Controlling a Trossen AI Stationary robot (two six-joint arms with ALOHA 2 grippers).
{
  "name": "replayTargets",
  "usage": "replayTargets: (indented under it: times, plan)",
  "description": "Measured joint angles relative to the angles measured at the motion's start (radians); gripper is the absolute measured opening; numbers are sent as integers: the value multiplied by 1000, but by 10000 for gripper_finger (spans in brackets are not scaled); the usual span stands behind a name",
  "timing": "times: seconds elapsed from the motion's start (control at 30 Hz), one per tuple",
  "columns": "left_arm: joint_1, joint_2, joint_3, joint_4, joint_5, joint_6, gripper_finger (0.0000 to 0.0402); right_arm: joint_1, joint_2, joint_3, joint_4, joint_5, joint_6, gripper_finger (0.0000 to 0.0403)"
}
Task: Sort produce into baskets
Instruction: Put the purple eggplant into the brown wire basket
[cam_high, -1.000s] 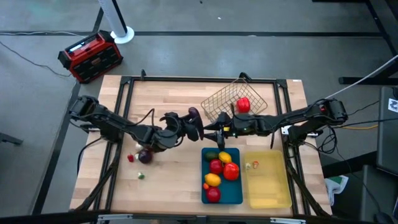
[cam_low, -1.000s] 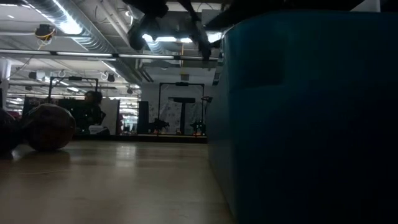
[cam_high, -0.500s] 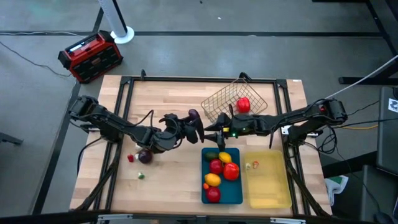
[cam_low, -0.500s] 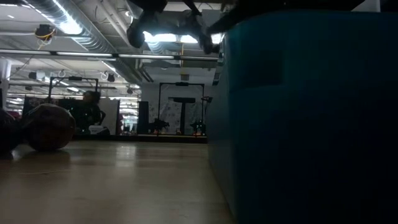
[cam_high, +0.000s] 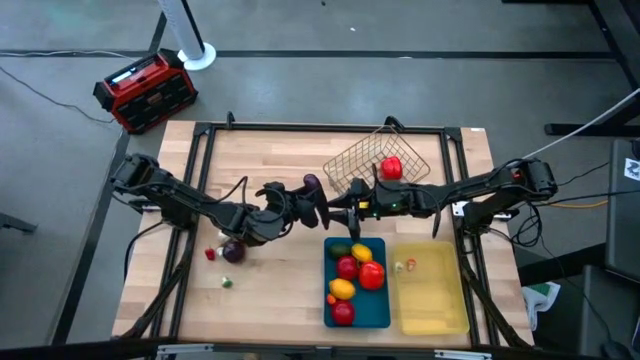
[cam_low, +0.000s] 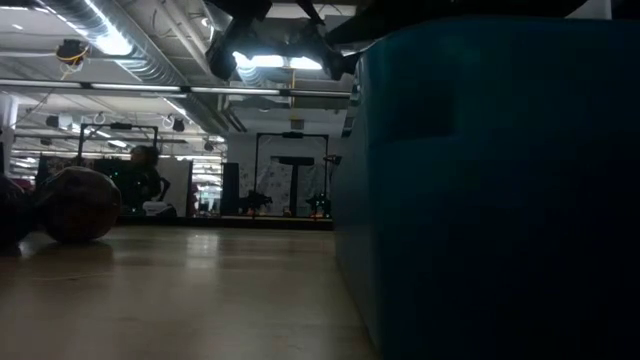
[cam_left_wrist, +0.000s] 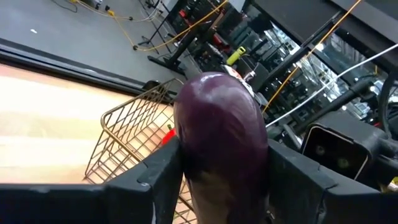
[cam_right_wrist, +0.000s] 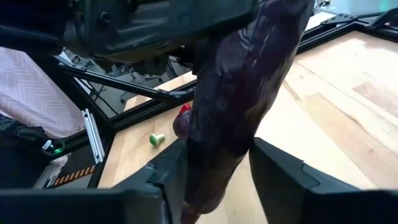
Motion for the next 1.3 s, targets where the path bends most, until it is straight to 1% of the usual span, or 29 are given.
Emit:
replayTargets:
  times: [0.27, 0.4, 0.63, 0.83, 1.03, 1.3]
  plan:
    - [0, 1, -2, 0, -2, 27, 201, 0, 16, 0, 15, -3, 0, 99]
    - [0, 1, -2, 2, -1, 31, 201, 0, 16, 0, 20, -4, -1, 81]
    - [5, 0, 0, -10, 32, 101, 201, 0, 16, 0, 10, -5, -4, 81]
    - [31, -2, 0, -16, 182, 192, 201, 2, 17, 0, -7, -9, -3, 82]
    - [52, -1, 0, -17, 208, 198, 201, 1, 17, 0, -22, -8, -4, 82]
    - [57, -1, 0, -17, 208, 198, 201, 1, 17, 0, -22, -5, -4, 82]
